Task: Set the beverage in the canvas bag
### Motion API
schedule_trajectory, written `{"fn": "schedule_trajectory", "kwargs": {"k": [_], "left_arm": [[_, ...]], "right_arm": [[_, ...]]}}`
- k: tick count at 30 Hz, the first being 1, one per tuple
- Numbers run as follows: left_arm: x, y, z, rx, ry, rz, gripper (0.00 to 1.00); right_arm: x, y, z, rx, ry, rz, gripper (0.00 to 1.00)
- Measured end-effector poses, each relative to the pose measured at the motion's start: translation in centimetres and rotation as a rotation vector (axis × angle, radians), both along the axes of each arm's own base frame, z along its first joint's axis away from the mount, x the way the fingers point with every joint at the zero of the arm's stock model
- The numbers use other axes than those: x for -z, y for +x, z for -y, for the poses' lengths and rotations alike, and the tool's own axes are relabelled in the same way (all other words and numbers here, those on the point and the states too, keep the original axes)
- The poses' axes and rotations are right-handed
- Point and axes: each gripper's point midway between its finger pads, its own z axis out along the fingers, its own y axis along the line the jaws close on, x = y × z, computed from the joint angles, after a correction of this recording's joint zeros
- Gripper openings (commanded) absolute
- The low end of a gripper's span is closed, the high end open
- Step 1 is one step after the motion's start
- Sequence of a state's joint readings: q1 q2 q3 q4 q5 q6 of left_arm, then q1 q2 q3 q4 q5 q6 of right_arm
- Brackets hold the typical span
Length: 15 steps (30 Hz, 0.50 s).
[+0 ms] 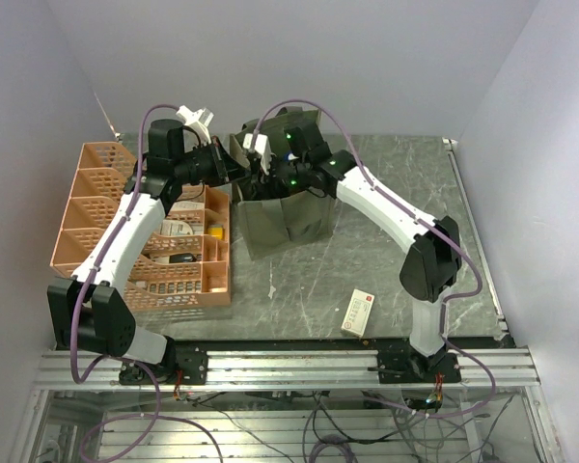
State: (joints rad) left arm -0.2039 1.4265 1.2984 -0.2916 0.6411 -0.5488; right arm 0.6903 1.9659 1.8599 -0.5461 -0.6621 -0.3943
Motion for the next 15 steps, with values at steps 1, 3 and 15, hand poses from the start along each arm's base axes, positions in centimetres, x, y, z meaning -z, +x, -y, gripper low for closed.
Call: {"fn": "schedule_trajectory", "kwargs": {"k": [1,3,15], "left_arm": [[0.0,0.0,0.0,0.0,0.001,0.001,0.07],[0.0,0.0,0.0,0.001,0.001,0.004,0.07],[0.0,0.1,-0.1,0.005,0.013,0.028,0.07]], "right_arm": [[-0.6,0.1,0.1,0.004,0.008,0.009,0.46],[-1.9,0.4,0.3,0.017,0.028,0.03,0.46],[-9.3,2.9,4.6,0.138,0.126,0.137,0.47]]}}
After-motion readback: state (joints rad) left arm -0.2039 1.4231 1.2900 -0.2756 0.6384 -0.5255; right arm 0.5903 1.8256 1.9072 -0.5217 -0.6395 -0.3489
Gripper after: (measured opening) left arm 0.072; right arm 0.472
